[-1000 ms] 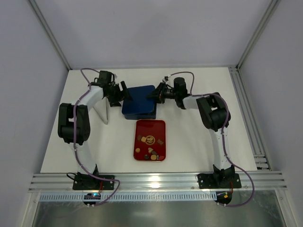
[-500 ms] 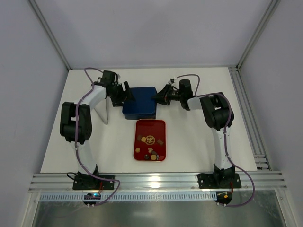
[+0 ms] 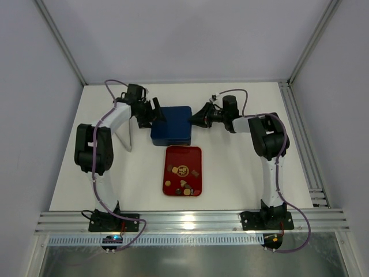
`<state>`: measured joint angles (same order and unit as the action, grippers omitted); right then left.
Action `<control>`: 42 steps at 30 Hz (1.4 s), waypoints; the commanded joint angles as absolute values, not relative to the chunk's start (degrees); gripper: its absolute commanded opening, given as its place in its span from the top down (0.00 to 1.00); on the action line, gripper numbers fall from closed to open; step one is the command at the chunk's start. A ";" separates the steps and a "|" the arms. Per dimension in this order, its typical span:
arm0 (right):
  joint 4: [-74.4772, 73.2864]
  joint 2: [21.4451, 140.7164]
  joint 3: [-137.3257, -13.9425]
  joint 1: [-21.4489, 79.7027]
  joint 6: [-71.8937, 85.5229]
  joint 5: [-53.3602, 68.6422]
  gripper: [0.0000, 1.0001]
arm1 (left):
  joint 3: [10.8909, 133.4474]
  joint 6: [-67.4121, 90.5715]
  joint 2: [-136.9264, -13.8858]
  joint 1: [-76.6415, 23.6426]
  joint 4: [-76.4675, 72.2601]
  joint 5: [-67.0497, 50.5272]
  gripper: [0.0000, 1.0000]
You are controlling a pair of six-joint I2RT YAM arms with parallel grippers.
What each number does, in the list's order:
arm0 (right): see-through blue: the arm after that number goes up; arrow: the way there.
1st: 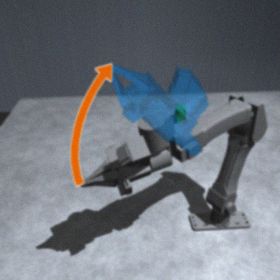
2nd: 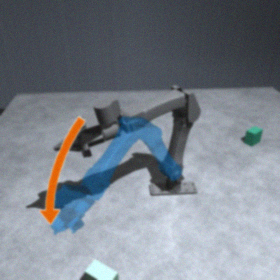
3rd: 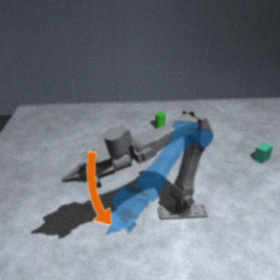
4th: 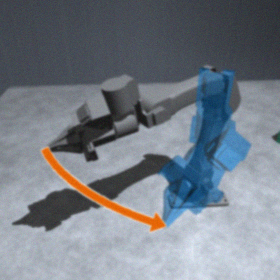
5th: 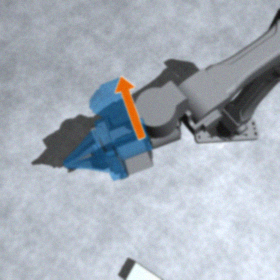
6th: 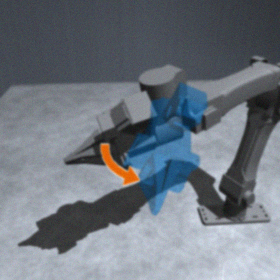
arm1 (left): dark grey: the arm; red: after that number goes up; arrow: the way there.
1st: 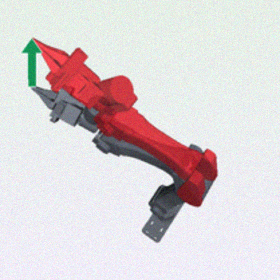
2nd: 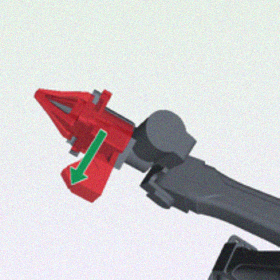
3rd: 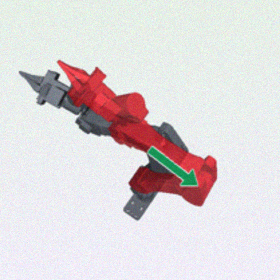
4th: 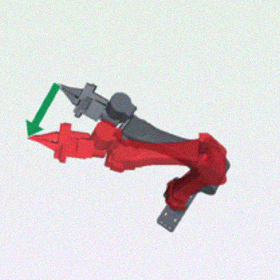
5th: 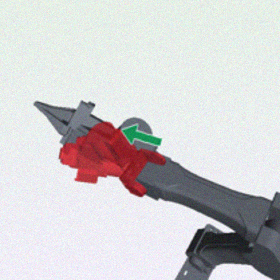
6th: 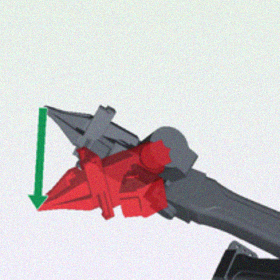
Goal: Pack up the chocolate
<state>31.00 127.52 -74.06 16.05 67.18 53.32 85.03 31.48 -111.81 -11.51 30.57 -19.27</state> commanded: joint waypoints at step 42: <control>-4.92 115.31 -79.28 18.98 36.39 35.34 0.41 | 98.17 27.25 -118.21 -15.64 43.24 -9.06 0.20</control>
